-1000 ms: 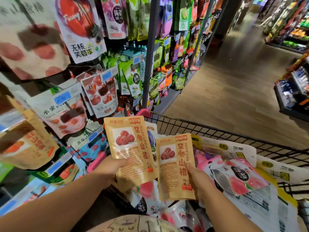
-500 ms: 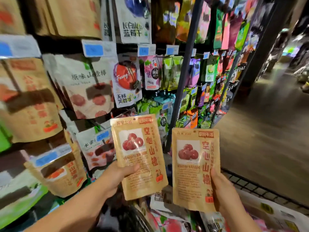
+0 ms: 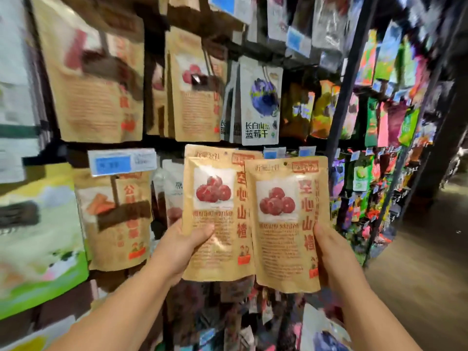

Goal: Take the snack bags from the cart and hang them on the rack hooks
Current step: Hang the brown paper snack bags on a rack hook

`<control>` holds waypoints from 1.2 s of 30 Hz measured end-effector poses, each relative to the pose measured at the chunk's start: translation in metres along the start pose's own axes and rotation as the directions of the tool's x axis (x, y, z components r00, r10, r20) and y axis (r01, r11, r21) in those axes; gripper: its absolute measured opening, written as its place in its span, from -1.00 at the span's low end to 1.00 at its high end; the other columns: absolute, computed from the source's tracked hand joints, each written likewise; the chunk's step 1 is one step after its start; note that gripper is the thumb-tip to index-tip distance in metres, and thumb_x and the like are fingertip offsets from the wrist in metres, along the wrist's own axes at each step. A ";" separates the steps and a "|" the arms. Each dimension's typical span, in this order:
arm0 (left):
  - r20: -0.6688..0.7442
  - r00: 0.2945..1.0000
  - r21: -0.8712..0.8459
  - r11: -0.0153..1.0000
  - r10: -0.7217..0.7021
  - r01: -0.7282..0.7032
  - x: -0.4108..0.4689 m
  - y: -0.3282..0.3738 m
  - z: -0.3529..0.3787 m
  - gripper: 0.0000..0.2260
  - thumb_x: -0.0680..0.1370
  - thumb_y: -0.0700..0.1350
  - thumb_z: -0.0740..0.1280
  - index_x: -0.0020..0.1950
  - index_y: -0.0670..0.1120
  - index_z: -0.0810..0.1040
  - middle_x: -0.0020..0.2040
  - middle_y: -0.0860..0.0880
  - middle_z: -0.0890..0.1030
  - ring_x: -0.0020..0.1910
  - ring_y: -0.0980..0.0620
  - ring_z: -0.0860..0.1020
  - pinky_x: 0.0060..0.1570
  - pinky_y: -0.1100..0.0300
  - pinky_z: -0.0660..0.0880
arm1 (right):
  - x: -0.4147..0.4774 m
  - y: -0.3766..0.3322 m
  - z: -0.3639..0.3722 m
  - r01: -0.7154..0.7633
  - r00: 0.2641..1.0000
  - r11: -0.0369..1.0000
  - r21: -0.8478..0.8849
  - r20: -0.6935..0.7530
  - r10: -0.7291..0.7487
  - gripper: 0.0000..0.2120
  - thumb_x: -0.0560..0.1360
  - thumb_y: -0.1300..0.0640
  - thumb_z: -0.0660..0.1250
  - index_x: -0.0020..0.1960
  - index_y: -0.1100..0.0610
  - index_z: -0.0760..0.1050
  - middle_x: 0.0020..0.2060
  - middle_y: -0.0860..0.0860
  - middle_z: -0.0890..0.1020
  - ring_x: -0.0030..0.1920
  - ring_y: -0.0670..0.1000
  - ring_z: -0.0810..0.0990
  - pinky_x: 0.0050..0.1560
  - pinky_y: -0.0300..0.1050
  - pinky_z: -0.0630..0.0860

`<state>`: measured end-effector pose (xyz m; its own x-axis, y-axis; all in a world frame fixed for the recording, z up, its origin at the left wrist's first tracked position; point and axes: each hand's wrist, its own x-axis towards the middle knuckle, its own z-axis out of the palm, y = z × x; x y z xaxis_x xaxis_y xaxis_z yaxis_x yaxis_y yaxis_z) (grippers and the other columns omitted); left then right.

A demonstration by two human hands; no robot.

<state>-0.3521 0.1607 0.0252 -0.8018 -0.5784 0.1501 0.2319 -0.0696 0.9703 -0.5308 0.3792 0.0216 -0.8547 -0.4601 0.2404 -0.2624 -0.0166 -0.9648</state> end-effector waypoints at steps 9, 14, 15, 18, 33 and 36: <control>-0.088 0.982 0.078 0.984 0.167 -0.160 0.032 0.087 -0.020 -0.81 0.50 -0.19 0.40 0.10 -0.09 0.62 -0.06 -0.04 0.72 -0.07 -0.03 0.69 0.00 -0.04 0.59 | 0.075 -0.091 0.044 0.140 0.989 0.970 0.200 0.010 -0.145 -0.74 0.59 -0.04 0.23 0.00 0.08 0.62 -0.15 0.05 0.74 -0.17 0.00 0.72 -0.14 -0.04 0.53; -0.157 0.969 0.066 0.981 0.192 -0.184 0.046 0.122 -0.037 -0.82 0.49 -0.19 0.41 0.08 -0.07 0.62 -0.05 -0.08 0.71 -0.06 -0.10 0.69 0.05 -0.13 0.57 | 0.119 -0.122 0.072 0.112 0.989 0.951 0.288 0.065 -0.136 -0.75 0.63 0.05 0.19 0.06 0.15 0.60 -0.13 0.09 0.73 -0.15 0.04 0.72 -0.10 -0.01 0.55; -0.176 0.963 0.071 0.978 0.206 -0.196 0.046 0.127 -0.040 -0.83 0.49 -0.20 0.41 0.06 -0.07 0.62 -0.07 -0.07 0.72 -0.08 -0.09 0.69 0.02 -0.11 0.58 | 0.126 -0.127 0.078 0.111 0.988 0.949 0.296 0.073 -0.138 -0.74 0.63 0.04 0.20 0.07 0.16 0.59 -0.12 0.09 0.73 -0.13 0.06 0.72 -0.08 0.00 0.56; -0.242 0.937 0.104 0.967 0.251 -0.232 0.044 0.141 -0.046 -0.84 0.48 -0.21 0.42 0.04 -0.06 0.63 -0.11 -0.05 0.72 -0.14 -0.05 0.70 -0.09 -0.02 0.60 | 0.145 -0.140 0.091 0.122 0.980 0.944 0.306 0.113 -0.163 -0.73 0.63 0.02 0.21 0.10 0.17 0.59 -0.10 0.10 0.73 -0.10 0.08 0.71 -0.08 0.00 0.56; -0.422 0.842 0.149 0.942 0.336 -0.301 0.026 0.173 -0.045 -0.81 0.48 -0.21 0.39 0.08 -0.11 0.59 -0.17 -0.08 0.72 -0.26 -0.06 0.70 -0.47 0.18 0.57 | 0.193 -0.184 0.112 0.204 0.908 0.903 0.379 0.272 -0.319 -0.73 0.63 0.04 0.19 0.03 0.18 0.59 -0.09 0.13 0.72 -0.07 0.11 0.71 -0.13 -0.01 0.61; -0.424 0.837 0.159 0.938 0.347 -0.308 0.024 0.173 -0.041 -0.79 0.45 -0.20 0.40 0.08 -0.11 0.60 -0.12 -0.12 0.72 -0.20 -0.10 0.70 -0.31 0.06 0.60 | 0.196 -0.185 0.115 0.213 0.902 0.899 0.382 0.277 -0.331 -0.71 0.64 0.03 0.19 0.09 0.20 0.58 -0.04 0.14 0.71 -0.01 0.14 0.70 -0.09 0.02 0.61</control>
<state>-0.3089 0.1016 0.1886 -0.3574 -0.8525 0.3815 0.3768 0.2421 0.8941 -0.5982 0.1902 0.2352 -0.5598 -0.6554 0.5069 -0.2474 -0.4517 -0.8572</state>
